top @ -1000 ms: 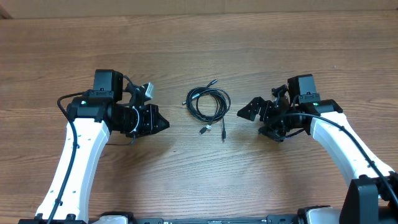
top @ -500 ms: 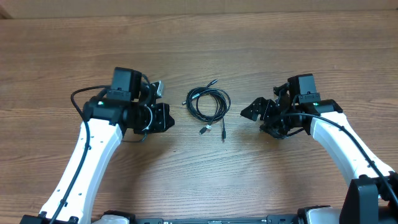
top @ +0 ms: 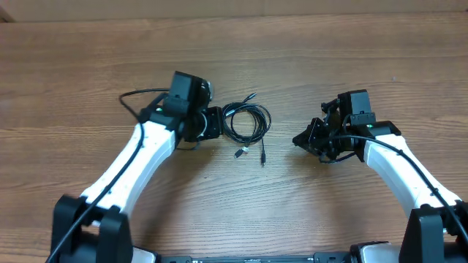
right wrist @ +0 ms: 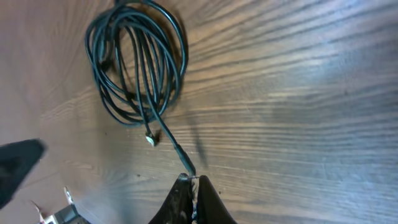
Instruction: Untangle cables
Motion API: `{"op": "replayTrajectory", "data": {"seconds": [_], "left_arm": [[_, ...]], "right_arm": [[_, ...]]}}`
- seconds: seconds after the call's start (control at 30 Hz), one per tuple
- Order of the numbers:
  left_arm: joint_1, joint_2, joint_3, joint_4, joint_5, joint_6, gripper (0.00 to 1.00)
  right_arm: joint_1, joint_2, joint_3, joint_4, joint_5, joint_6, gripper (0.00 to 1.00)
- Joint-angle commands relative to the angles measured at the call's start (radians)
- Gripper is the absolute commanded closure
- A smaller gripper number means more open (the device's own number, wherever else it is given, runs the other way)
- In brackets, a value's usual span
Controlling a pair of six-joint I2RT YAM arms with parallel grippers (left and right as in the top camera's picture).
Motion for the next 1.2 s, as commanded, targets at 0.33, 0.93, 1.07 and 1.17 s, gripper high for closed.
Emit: {"op": "replayTrajectory", "data": {"seconds": [0.33,0.93,1.07,1.17], "left_arm": [[-0.007,0.16,0.013,0.12,-0.031,-0.029,0.8],[-0.021,0.277,0.013,0.123,-0.046,-0.029,0.58],[-0.024,0.278,0.013,0.12,-0.047,-0.029,0.69],[-0.031,0.279,0.013,0.116,-0.066,-0.029,0.69]], "right_arm": [[0.012,0.001,-0.136,0.171,0.006,0.114,0.71],[0.027,0.0,-0.142,0.209,0.03,0.119,0.3],[0.027,0.001,-0.142,0.206,0.034,0.119,0.28],[0.027,0.001,-0.142,0.205,0.033,0.12,0.28]]}}
